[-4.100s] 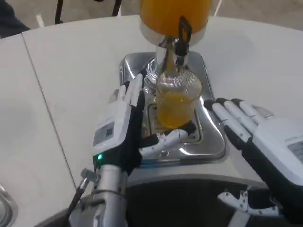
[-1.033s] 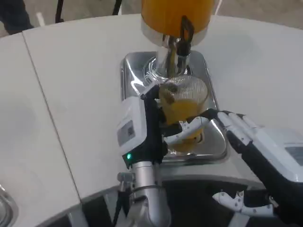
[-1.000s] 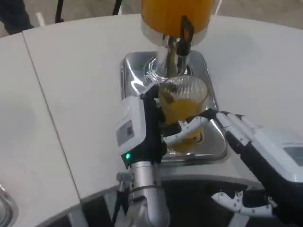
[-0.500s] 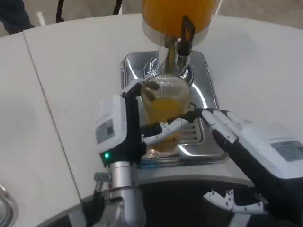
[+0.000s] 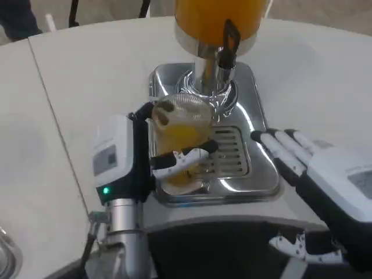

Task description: Grasp the cup under the faucet to collect the drink, then remove the cup.

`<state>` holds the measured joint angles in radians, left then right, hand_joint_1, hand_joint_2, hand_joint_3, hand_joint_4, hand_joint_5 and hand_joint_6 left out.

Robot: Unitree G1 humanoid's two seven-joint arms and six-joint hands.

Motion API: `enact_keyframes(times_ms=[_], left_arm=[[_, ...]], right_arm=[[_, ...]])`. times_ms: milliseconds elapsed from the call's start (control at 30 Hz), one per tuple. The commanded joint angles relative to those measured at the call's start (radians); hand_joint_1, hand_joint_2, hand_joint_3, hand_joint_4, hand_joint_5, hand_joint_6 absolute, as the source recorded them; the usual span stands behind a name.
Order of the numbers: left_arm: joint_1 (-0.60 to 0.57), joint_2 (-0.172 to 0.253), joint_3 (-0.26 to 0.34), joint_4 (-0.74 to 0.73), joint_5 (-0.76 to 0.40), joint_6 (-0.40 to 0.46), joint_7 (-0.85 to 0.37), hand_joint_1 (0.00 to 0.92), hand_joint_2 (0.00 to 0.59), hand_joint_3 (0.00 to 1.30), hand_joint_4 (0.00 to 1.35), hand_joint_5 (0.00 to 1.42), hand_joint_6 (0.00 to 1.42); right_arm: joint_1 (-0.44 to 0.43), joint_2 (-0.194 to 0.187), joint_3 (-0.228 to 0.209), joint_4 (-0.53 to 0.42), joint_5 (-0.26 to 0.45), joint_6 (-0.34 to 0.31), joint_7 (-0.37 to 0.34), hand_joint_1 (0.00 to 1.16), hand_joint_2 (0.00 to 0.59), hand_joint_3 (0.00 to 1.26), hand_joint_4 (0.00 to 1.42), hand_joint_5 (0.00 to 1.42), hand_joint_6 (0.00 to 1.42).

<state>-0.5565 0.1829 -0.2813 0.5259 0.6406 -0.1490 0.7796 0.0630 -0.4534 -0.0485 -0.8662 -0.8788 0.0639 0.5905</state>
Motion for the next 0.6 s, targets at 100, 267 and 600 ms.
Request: enact_keyframes(times_ms=[100,267,600], left_arm=[[0.078,0.037,0.04,-0.147,-0.006,-0.022,-0.058,0.568,0.003,1.16,1.06,1.42,1.42],[0.171,0.054,0.067,-0.279,-0.031,-0.045,-0.129,0.567,0.003,1.17,1.06,1.42,1.42],[0.375,0.084,0.087,-0.547,-0.036,-0.103,-0.249,0.568,0.008,1.17,1.06,1.42,1.42]], right_arm=[[0.1,-0.009,-0.042,0.013,-0.052,-0.065,-0.094,0.67,0.384,0.0,0.0,0.0,0.05],[0.137,-0.02,-0.064,0.067,-0.042,-0.121,-0.17,0.56,0.411,0.0,0.0,0.0,0.03],[0.161,-0.031,-0.097,0.096,0.006,-0.202,-0.24,0.52,0.428,0.0,0.0,0.0,0.02]])
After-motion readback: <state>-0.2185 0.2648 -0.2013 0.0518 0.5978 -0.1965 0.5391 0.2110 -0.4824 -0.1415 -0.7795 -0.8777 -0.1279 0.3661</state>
